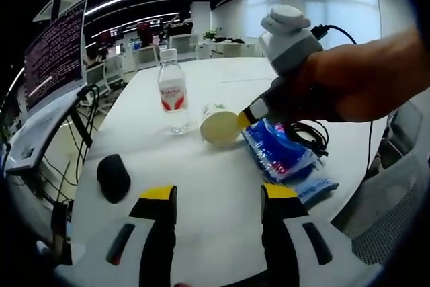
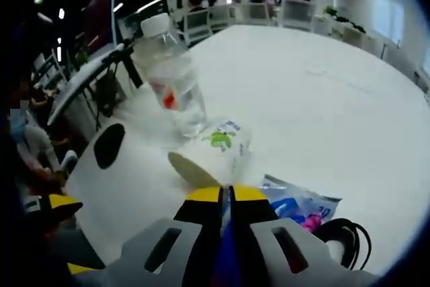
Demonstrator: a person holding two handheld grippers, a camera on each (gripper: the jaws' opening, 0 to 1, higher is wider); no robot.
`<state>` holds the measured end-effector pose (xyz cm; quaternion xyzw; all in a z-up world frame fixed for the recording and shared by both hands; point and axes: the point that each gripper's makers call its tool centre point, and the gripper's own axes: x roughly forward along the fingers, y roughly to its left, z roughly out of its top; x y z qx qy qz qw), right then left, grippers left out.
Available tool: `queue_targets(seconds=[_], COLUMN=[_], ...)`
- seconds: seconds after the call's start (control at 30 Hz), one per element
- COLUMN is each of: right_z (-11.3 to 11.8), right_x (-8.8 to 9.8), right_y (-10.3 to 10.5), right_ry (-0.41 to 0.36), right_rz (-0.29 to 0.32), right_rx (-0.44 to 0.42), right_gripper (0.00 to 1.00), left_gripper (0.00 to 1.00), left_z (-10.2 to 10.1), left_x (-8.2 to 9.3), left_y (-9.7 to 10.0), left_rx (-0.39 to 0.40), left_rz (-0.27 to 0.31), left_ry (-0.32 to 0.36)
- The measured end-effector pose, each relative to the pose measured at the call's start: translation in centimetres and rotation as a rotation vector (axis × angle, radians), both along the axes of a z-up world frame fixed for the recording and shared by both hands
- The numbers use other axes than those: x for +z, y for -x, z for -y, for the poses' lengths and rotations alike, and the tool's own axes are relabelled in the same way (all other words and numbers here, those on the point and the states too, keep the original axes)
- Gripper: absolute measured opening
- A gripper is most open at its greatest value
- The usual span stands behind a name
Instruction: Arrange the tabletop items into an orderly group along one side of the table until the central work area is clear of visible clutter.
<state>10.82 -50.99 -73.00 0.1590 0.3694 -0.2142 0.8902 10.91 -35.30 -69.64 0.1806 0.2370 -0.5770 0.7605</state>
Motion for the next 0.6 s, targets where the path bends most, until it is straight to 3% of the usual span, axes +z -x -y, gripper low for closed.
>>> queue_targets(seconds=[0.23, 0.6], right_z=[0.7, 0.9], right_x=[0.1, 2.0], right_y=[0.5, -0.2], right_ry=[-0.012, -0.003], right_rz=[0.017, 0.061], right_rx=[-0.019, 0.016], right_gripper=[0.00, 0.00], left_gripper=[0.49, 0.50], left_z=[-0.1, -0.2], left_x=[-0.2, -0.3], left_y=[-0.1, 0.0], left_rx=[0.006, 0.008], left_rz=[-0.006, -0.015], left_ry=[-0.003, -0.007])
